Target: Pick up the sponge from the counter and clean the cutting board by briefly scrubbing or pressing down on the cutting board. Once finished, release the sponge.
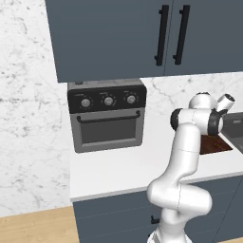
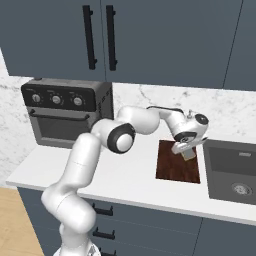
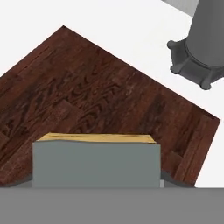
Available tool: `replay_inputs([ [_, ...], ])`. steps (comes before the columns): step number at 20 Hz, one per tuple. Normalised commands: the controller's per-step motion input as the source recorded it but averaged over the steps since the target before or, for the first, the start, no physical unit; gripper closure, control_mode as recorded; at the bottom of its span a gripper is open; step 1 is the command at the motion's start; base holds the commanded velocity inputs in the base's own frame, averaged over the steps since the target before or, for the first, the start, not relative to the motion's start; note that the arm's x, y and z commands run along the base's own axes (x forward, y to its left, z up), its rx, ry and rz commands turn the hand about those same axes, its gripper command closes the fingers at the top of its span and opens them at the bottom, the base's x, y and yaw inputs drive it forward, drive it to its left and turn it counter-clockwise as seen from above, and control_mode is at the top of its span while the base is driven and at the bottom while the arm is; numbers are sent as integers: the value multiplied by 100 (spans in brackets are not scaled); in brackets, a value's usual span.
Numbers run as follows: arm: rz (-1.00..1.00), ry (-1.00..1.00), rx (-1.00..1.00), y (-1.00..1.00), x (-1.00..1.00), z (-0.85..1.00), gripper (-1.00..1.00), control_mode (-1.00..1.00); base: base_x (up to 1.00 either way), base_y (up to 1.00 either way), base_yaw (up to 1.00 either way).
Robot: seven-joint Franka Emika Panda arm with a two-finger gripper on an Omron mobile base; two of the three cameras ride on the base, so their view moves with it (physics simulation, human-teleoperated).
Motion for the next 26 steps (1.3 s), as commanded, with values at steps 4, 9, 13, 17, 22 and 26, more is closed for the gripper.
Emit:
replay_inputs([
  [4,22,0,0,52,-87,8,100,-100,0,0,0],
  [9,33,0,-17,97,-82,13,100,-100,0,0,0],
  [13,22,-3,-39,100,-39,20,100,-100,0,0,0],
  [17,14,-13,-41,100,-18,25,100,-100,0,0,0],
  [22,13,-12,-20,100,-25,13,100,-100,0,0,0],
  [26,12,-9,0,100,-25,0,100,-100,0,0,0],
])
